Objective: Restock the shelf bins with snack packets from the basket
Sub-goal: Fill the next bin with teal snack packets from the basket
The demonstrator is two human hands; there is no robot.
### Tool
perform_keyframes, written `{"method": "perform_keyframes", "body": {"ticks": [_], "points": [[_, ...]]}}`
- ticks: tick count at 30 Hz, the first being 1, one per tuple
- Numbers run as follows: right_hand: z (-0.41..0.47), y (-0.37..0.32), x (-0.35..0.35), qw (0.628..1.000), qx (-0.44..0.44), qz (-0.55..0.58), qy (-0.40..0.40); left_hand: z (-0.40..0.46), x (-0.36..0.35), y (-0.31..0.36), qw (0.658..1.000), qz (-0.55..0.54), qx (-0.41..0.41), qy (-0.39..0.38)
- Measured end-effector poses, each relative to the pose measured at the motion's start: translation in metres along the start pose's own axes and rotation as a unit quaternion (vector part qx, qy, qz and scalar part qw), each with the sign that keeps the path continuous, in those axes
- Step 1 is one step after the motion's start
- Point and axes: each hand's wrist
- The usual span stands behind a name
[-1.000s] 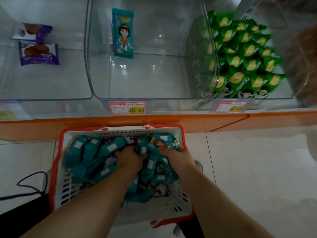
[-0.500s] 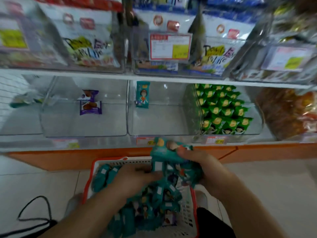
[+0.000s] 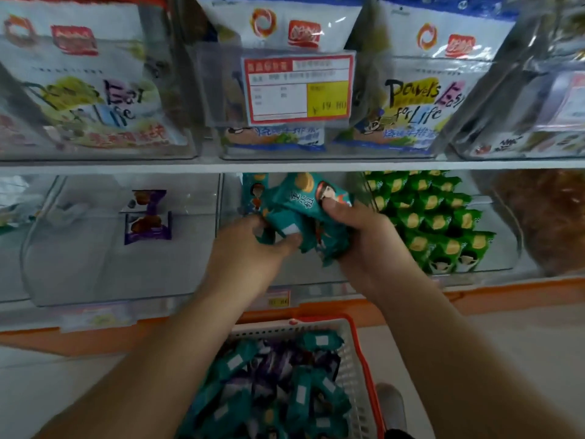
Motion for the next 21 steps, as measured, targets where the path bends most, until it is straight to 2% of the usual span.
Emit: {"method": "perform_keyframes", "body": {"ticks": [4,7,11,16,21], "points": [[0.041,0.013,0.002,0.997,-0.041,-0.051,0.042,0.04,-0.021,-0.018,0.997,0.053,0.023,-0.051],[0.063,0.029,-0.001,0.983,-0.113,-0.115,0.088,0.059,-0.036,-0.031,0.99,0.084,0.101,-0.056],[0.079,0.036,-0.006,0.978,-0.14,-0.109,0.113,0.066,-0.044,-0.04,0.981,0.124,0.123,-0.087],[0.089,0.034,-0.011,0.965,-0.107,-0.175,0.165,0.06,-0.035,-0.042,0.986,0.051,0.14,-0.07],[0.087,0.029,-0.016,0.966,-0.003,-0.188,0.18,0.06,-0.033,-0.04,0.973,0.159,0.13,-0.109]]}}
Point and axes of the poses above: each hand's wrist, its own z-axis towards the middle knuckle, its own x-axis out of the back of the hand, y = z × x, and after that the axes turned 6 degrees about -z, right-handed
